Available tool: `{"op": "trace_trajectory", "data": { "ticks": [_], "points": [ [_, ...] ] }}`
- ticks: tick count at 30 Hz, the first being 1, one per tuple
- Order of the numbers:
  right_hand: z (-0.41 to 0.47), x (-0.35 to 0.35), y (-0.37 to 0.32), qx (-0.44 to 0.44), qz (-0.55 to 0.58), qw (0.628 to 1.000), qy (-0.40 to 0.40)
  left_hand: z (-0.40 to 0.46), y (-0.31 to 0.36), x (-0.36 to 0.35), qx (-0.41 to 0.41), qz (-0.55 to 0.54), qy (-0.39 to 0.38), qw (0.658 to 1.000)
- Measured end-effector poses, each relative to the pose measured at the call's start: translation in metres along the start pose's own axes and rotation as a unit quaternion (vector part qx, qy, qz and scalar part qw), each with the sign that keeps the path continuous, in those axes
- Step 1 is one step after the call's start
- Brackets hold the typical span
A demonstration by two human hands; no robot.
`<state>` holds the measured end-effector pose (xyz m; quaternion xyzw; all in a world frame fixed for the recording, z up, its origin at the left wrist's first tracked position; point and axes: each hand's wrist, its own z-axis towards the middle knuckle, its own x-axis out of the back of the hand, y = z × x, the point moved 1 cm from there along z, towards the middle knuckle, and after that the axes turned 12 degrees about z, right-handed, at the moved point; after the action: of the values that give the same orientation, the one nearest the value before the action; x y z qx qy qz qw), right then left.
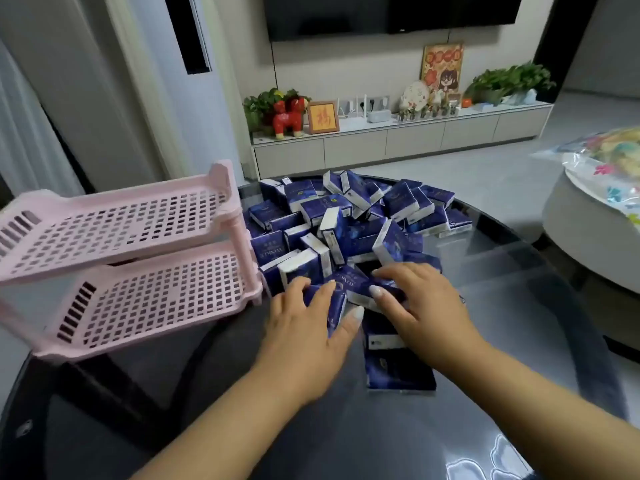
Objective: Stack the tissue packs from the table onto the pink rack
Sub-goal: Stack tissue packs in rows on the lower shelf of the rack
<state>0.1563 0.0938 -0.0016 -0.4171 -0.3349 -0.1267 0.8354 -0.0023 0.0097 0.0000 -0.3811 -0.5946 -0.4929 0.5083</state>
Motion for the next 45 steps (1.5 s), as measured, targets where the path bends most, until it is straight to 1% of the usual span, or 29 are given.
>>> {"op": "trace_trajectory", "data": {
  "ticks": [2,3,6,9,12,14,15,17,20,23,25,27,28,29,31,32,34,36,37,38,40,41,43,44,45],
  "points": [
    [-0.012,-0.005,-0.006,-0.016,-0.034,0.999,0.000,-0.005,0.001,-0.006,0.016,-0.089,-0.050,0.995],
    [-0.019,-0.009,-0.007,-0.028,-0.030,0.999,0.000,-0.008,0.003,-0.011,0.007,-0.100,-0.055,0.993],
    [-0.037,-0.018,-0.013,-0.068,0.019,0.997,-0.031,-0.029,0.007,-0.018,-0.001,-0.131,-0.034,0.991],
    [-0.053,-0.019,-0.021,-0.058,0.063,0.996,-0.039,-0.052,0.004,-0.018,0.001,-0.213,-0.016,0.977],
    [-0.071,-0.019,-0.035,-0.040,0.094,0.994,-0.044,-0.081,-0.006,-0.016,0.004,-0.230,0.004,0.973],
    [-0.081,-0.020,-0.041,-0.049,0.122,0.991,-0.039,-0.100,-0.013,-0.016,0.033,-0.228,0.022,0.973],
    [-0.085,-0.022,-0.043,-0.057,0.140,0.988,-0.025,-0.107,-0.017,-0.017,0.053,-0.240,0.037,0.969],
    [-0.088,-0.023,-0.045,-0.075,0.165,0.983,0.014,-0.117,-0.026,-0.020,0.091,-0.285,0.066,0.952],
    [-0.084,-0.019,-0.044,-0.130,0.187,0.974,0.016,-0.124,-0.036,-0.021,0.138,-0.362,0.083,0.918],
    [-0.077,-0.012,-0.037,-0.187,0.228,0.955,0.020,-0.126,-0.036,-0.011,0.155,-0.402,0.090,0.898],
    [-0.075,-0.007,-0.040,-0.201,0.265,0.942,0.033,-0.125,-0.036,-0.006,0.157,-0.421,0.097,0.888],
    [-0.072,0.001,-0.049,-0.179,0.279,0.942,0.051,-0.127,-0.038,-0.003,0.160,-0.436,0.100,0.880],
    [-0.071,0.005,-0.056,-0.159,0.292,0.942,0.047,-0.128,-0.039,-0.001,0.165,-0.442,0.103,0.876],
    [-0.071,0.008,-0.062,-0.136,0.317,0.938,0.026,-0.129,-0.042,0.000,0.169,-0.448,0.104,0.872],
    [-0.072,0.010,-0.075,-0.089,0.365,0.925,-0.055,-0.129,-0.047,0.001,0.172,-0.464,0.102,0.863],
    [-0.073,0.008,-0.080,-0.064,0.364,0.924,-0.095,-0.129,-0.049,0.002,0.172,-0.481,0.097,0.854],
    [-0.076,0.000,-0.087,-0.019,0.319,0.937,-0.140,-0.131,-0.049,0.003,0.173,-0.534,0.078,0.824],
    [-0.077,-0.008,-0.091,0.015,0.260,0.954,-0.151,-0.132,-0.048,0.005,0.163,-0.586,0.049,0.792],
    [-0.077,-0.010,-0.092,0.027,0.238,0.958,-0.157,-0.133,-0.048,0.004,0.156,-0.601,0.037,0.783],
    [-0.078,-0.010,-0.095,0.037,0.220,0.960,-0.169,-0.133,-0.049,0.002,0.154,-0.605,0.033,0.781],
    [-0.077,-0.007,-0.098,0.040,0.188,0.961,-0.197,-0.131,-0.051,-0.003,0.150,-0.573,0.050,0.804],
    [-0.075,-0.003,-0.098,0.028,0.167,0.966,-0.193,-0.129,-0.053,-0.005,0.149,-0.556,0.067,0.815],
    [-0.071,0.003,-0.091,-0.041,0.086,0.986,-0.136,-0.129,-0.057,-0.006,0.150,-0.546,0.100,0.818],
    [-0.069,0.006,-0.087,-0.092,0.015,0.990,-0.106,-0.129,-0.059,-0.005,0.154,-0.540,0.115,0.819],
    [-0.068,0.007,-0.083,-0.143,-0.061,0.983,-0.097,-0.129,-0.061,-0.004,0.157,-0.521,0.126,0.830]
  ]
}}
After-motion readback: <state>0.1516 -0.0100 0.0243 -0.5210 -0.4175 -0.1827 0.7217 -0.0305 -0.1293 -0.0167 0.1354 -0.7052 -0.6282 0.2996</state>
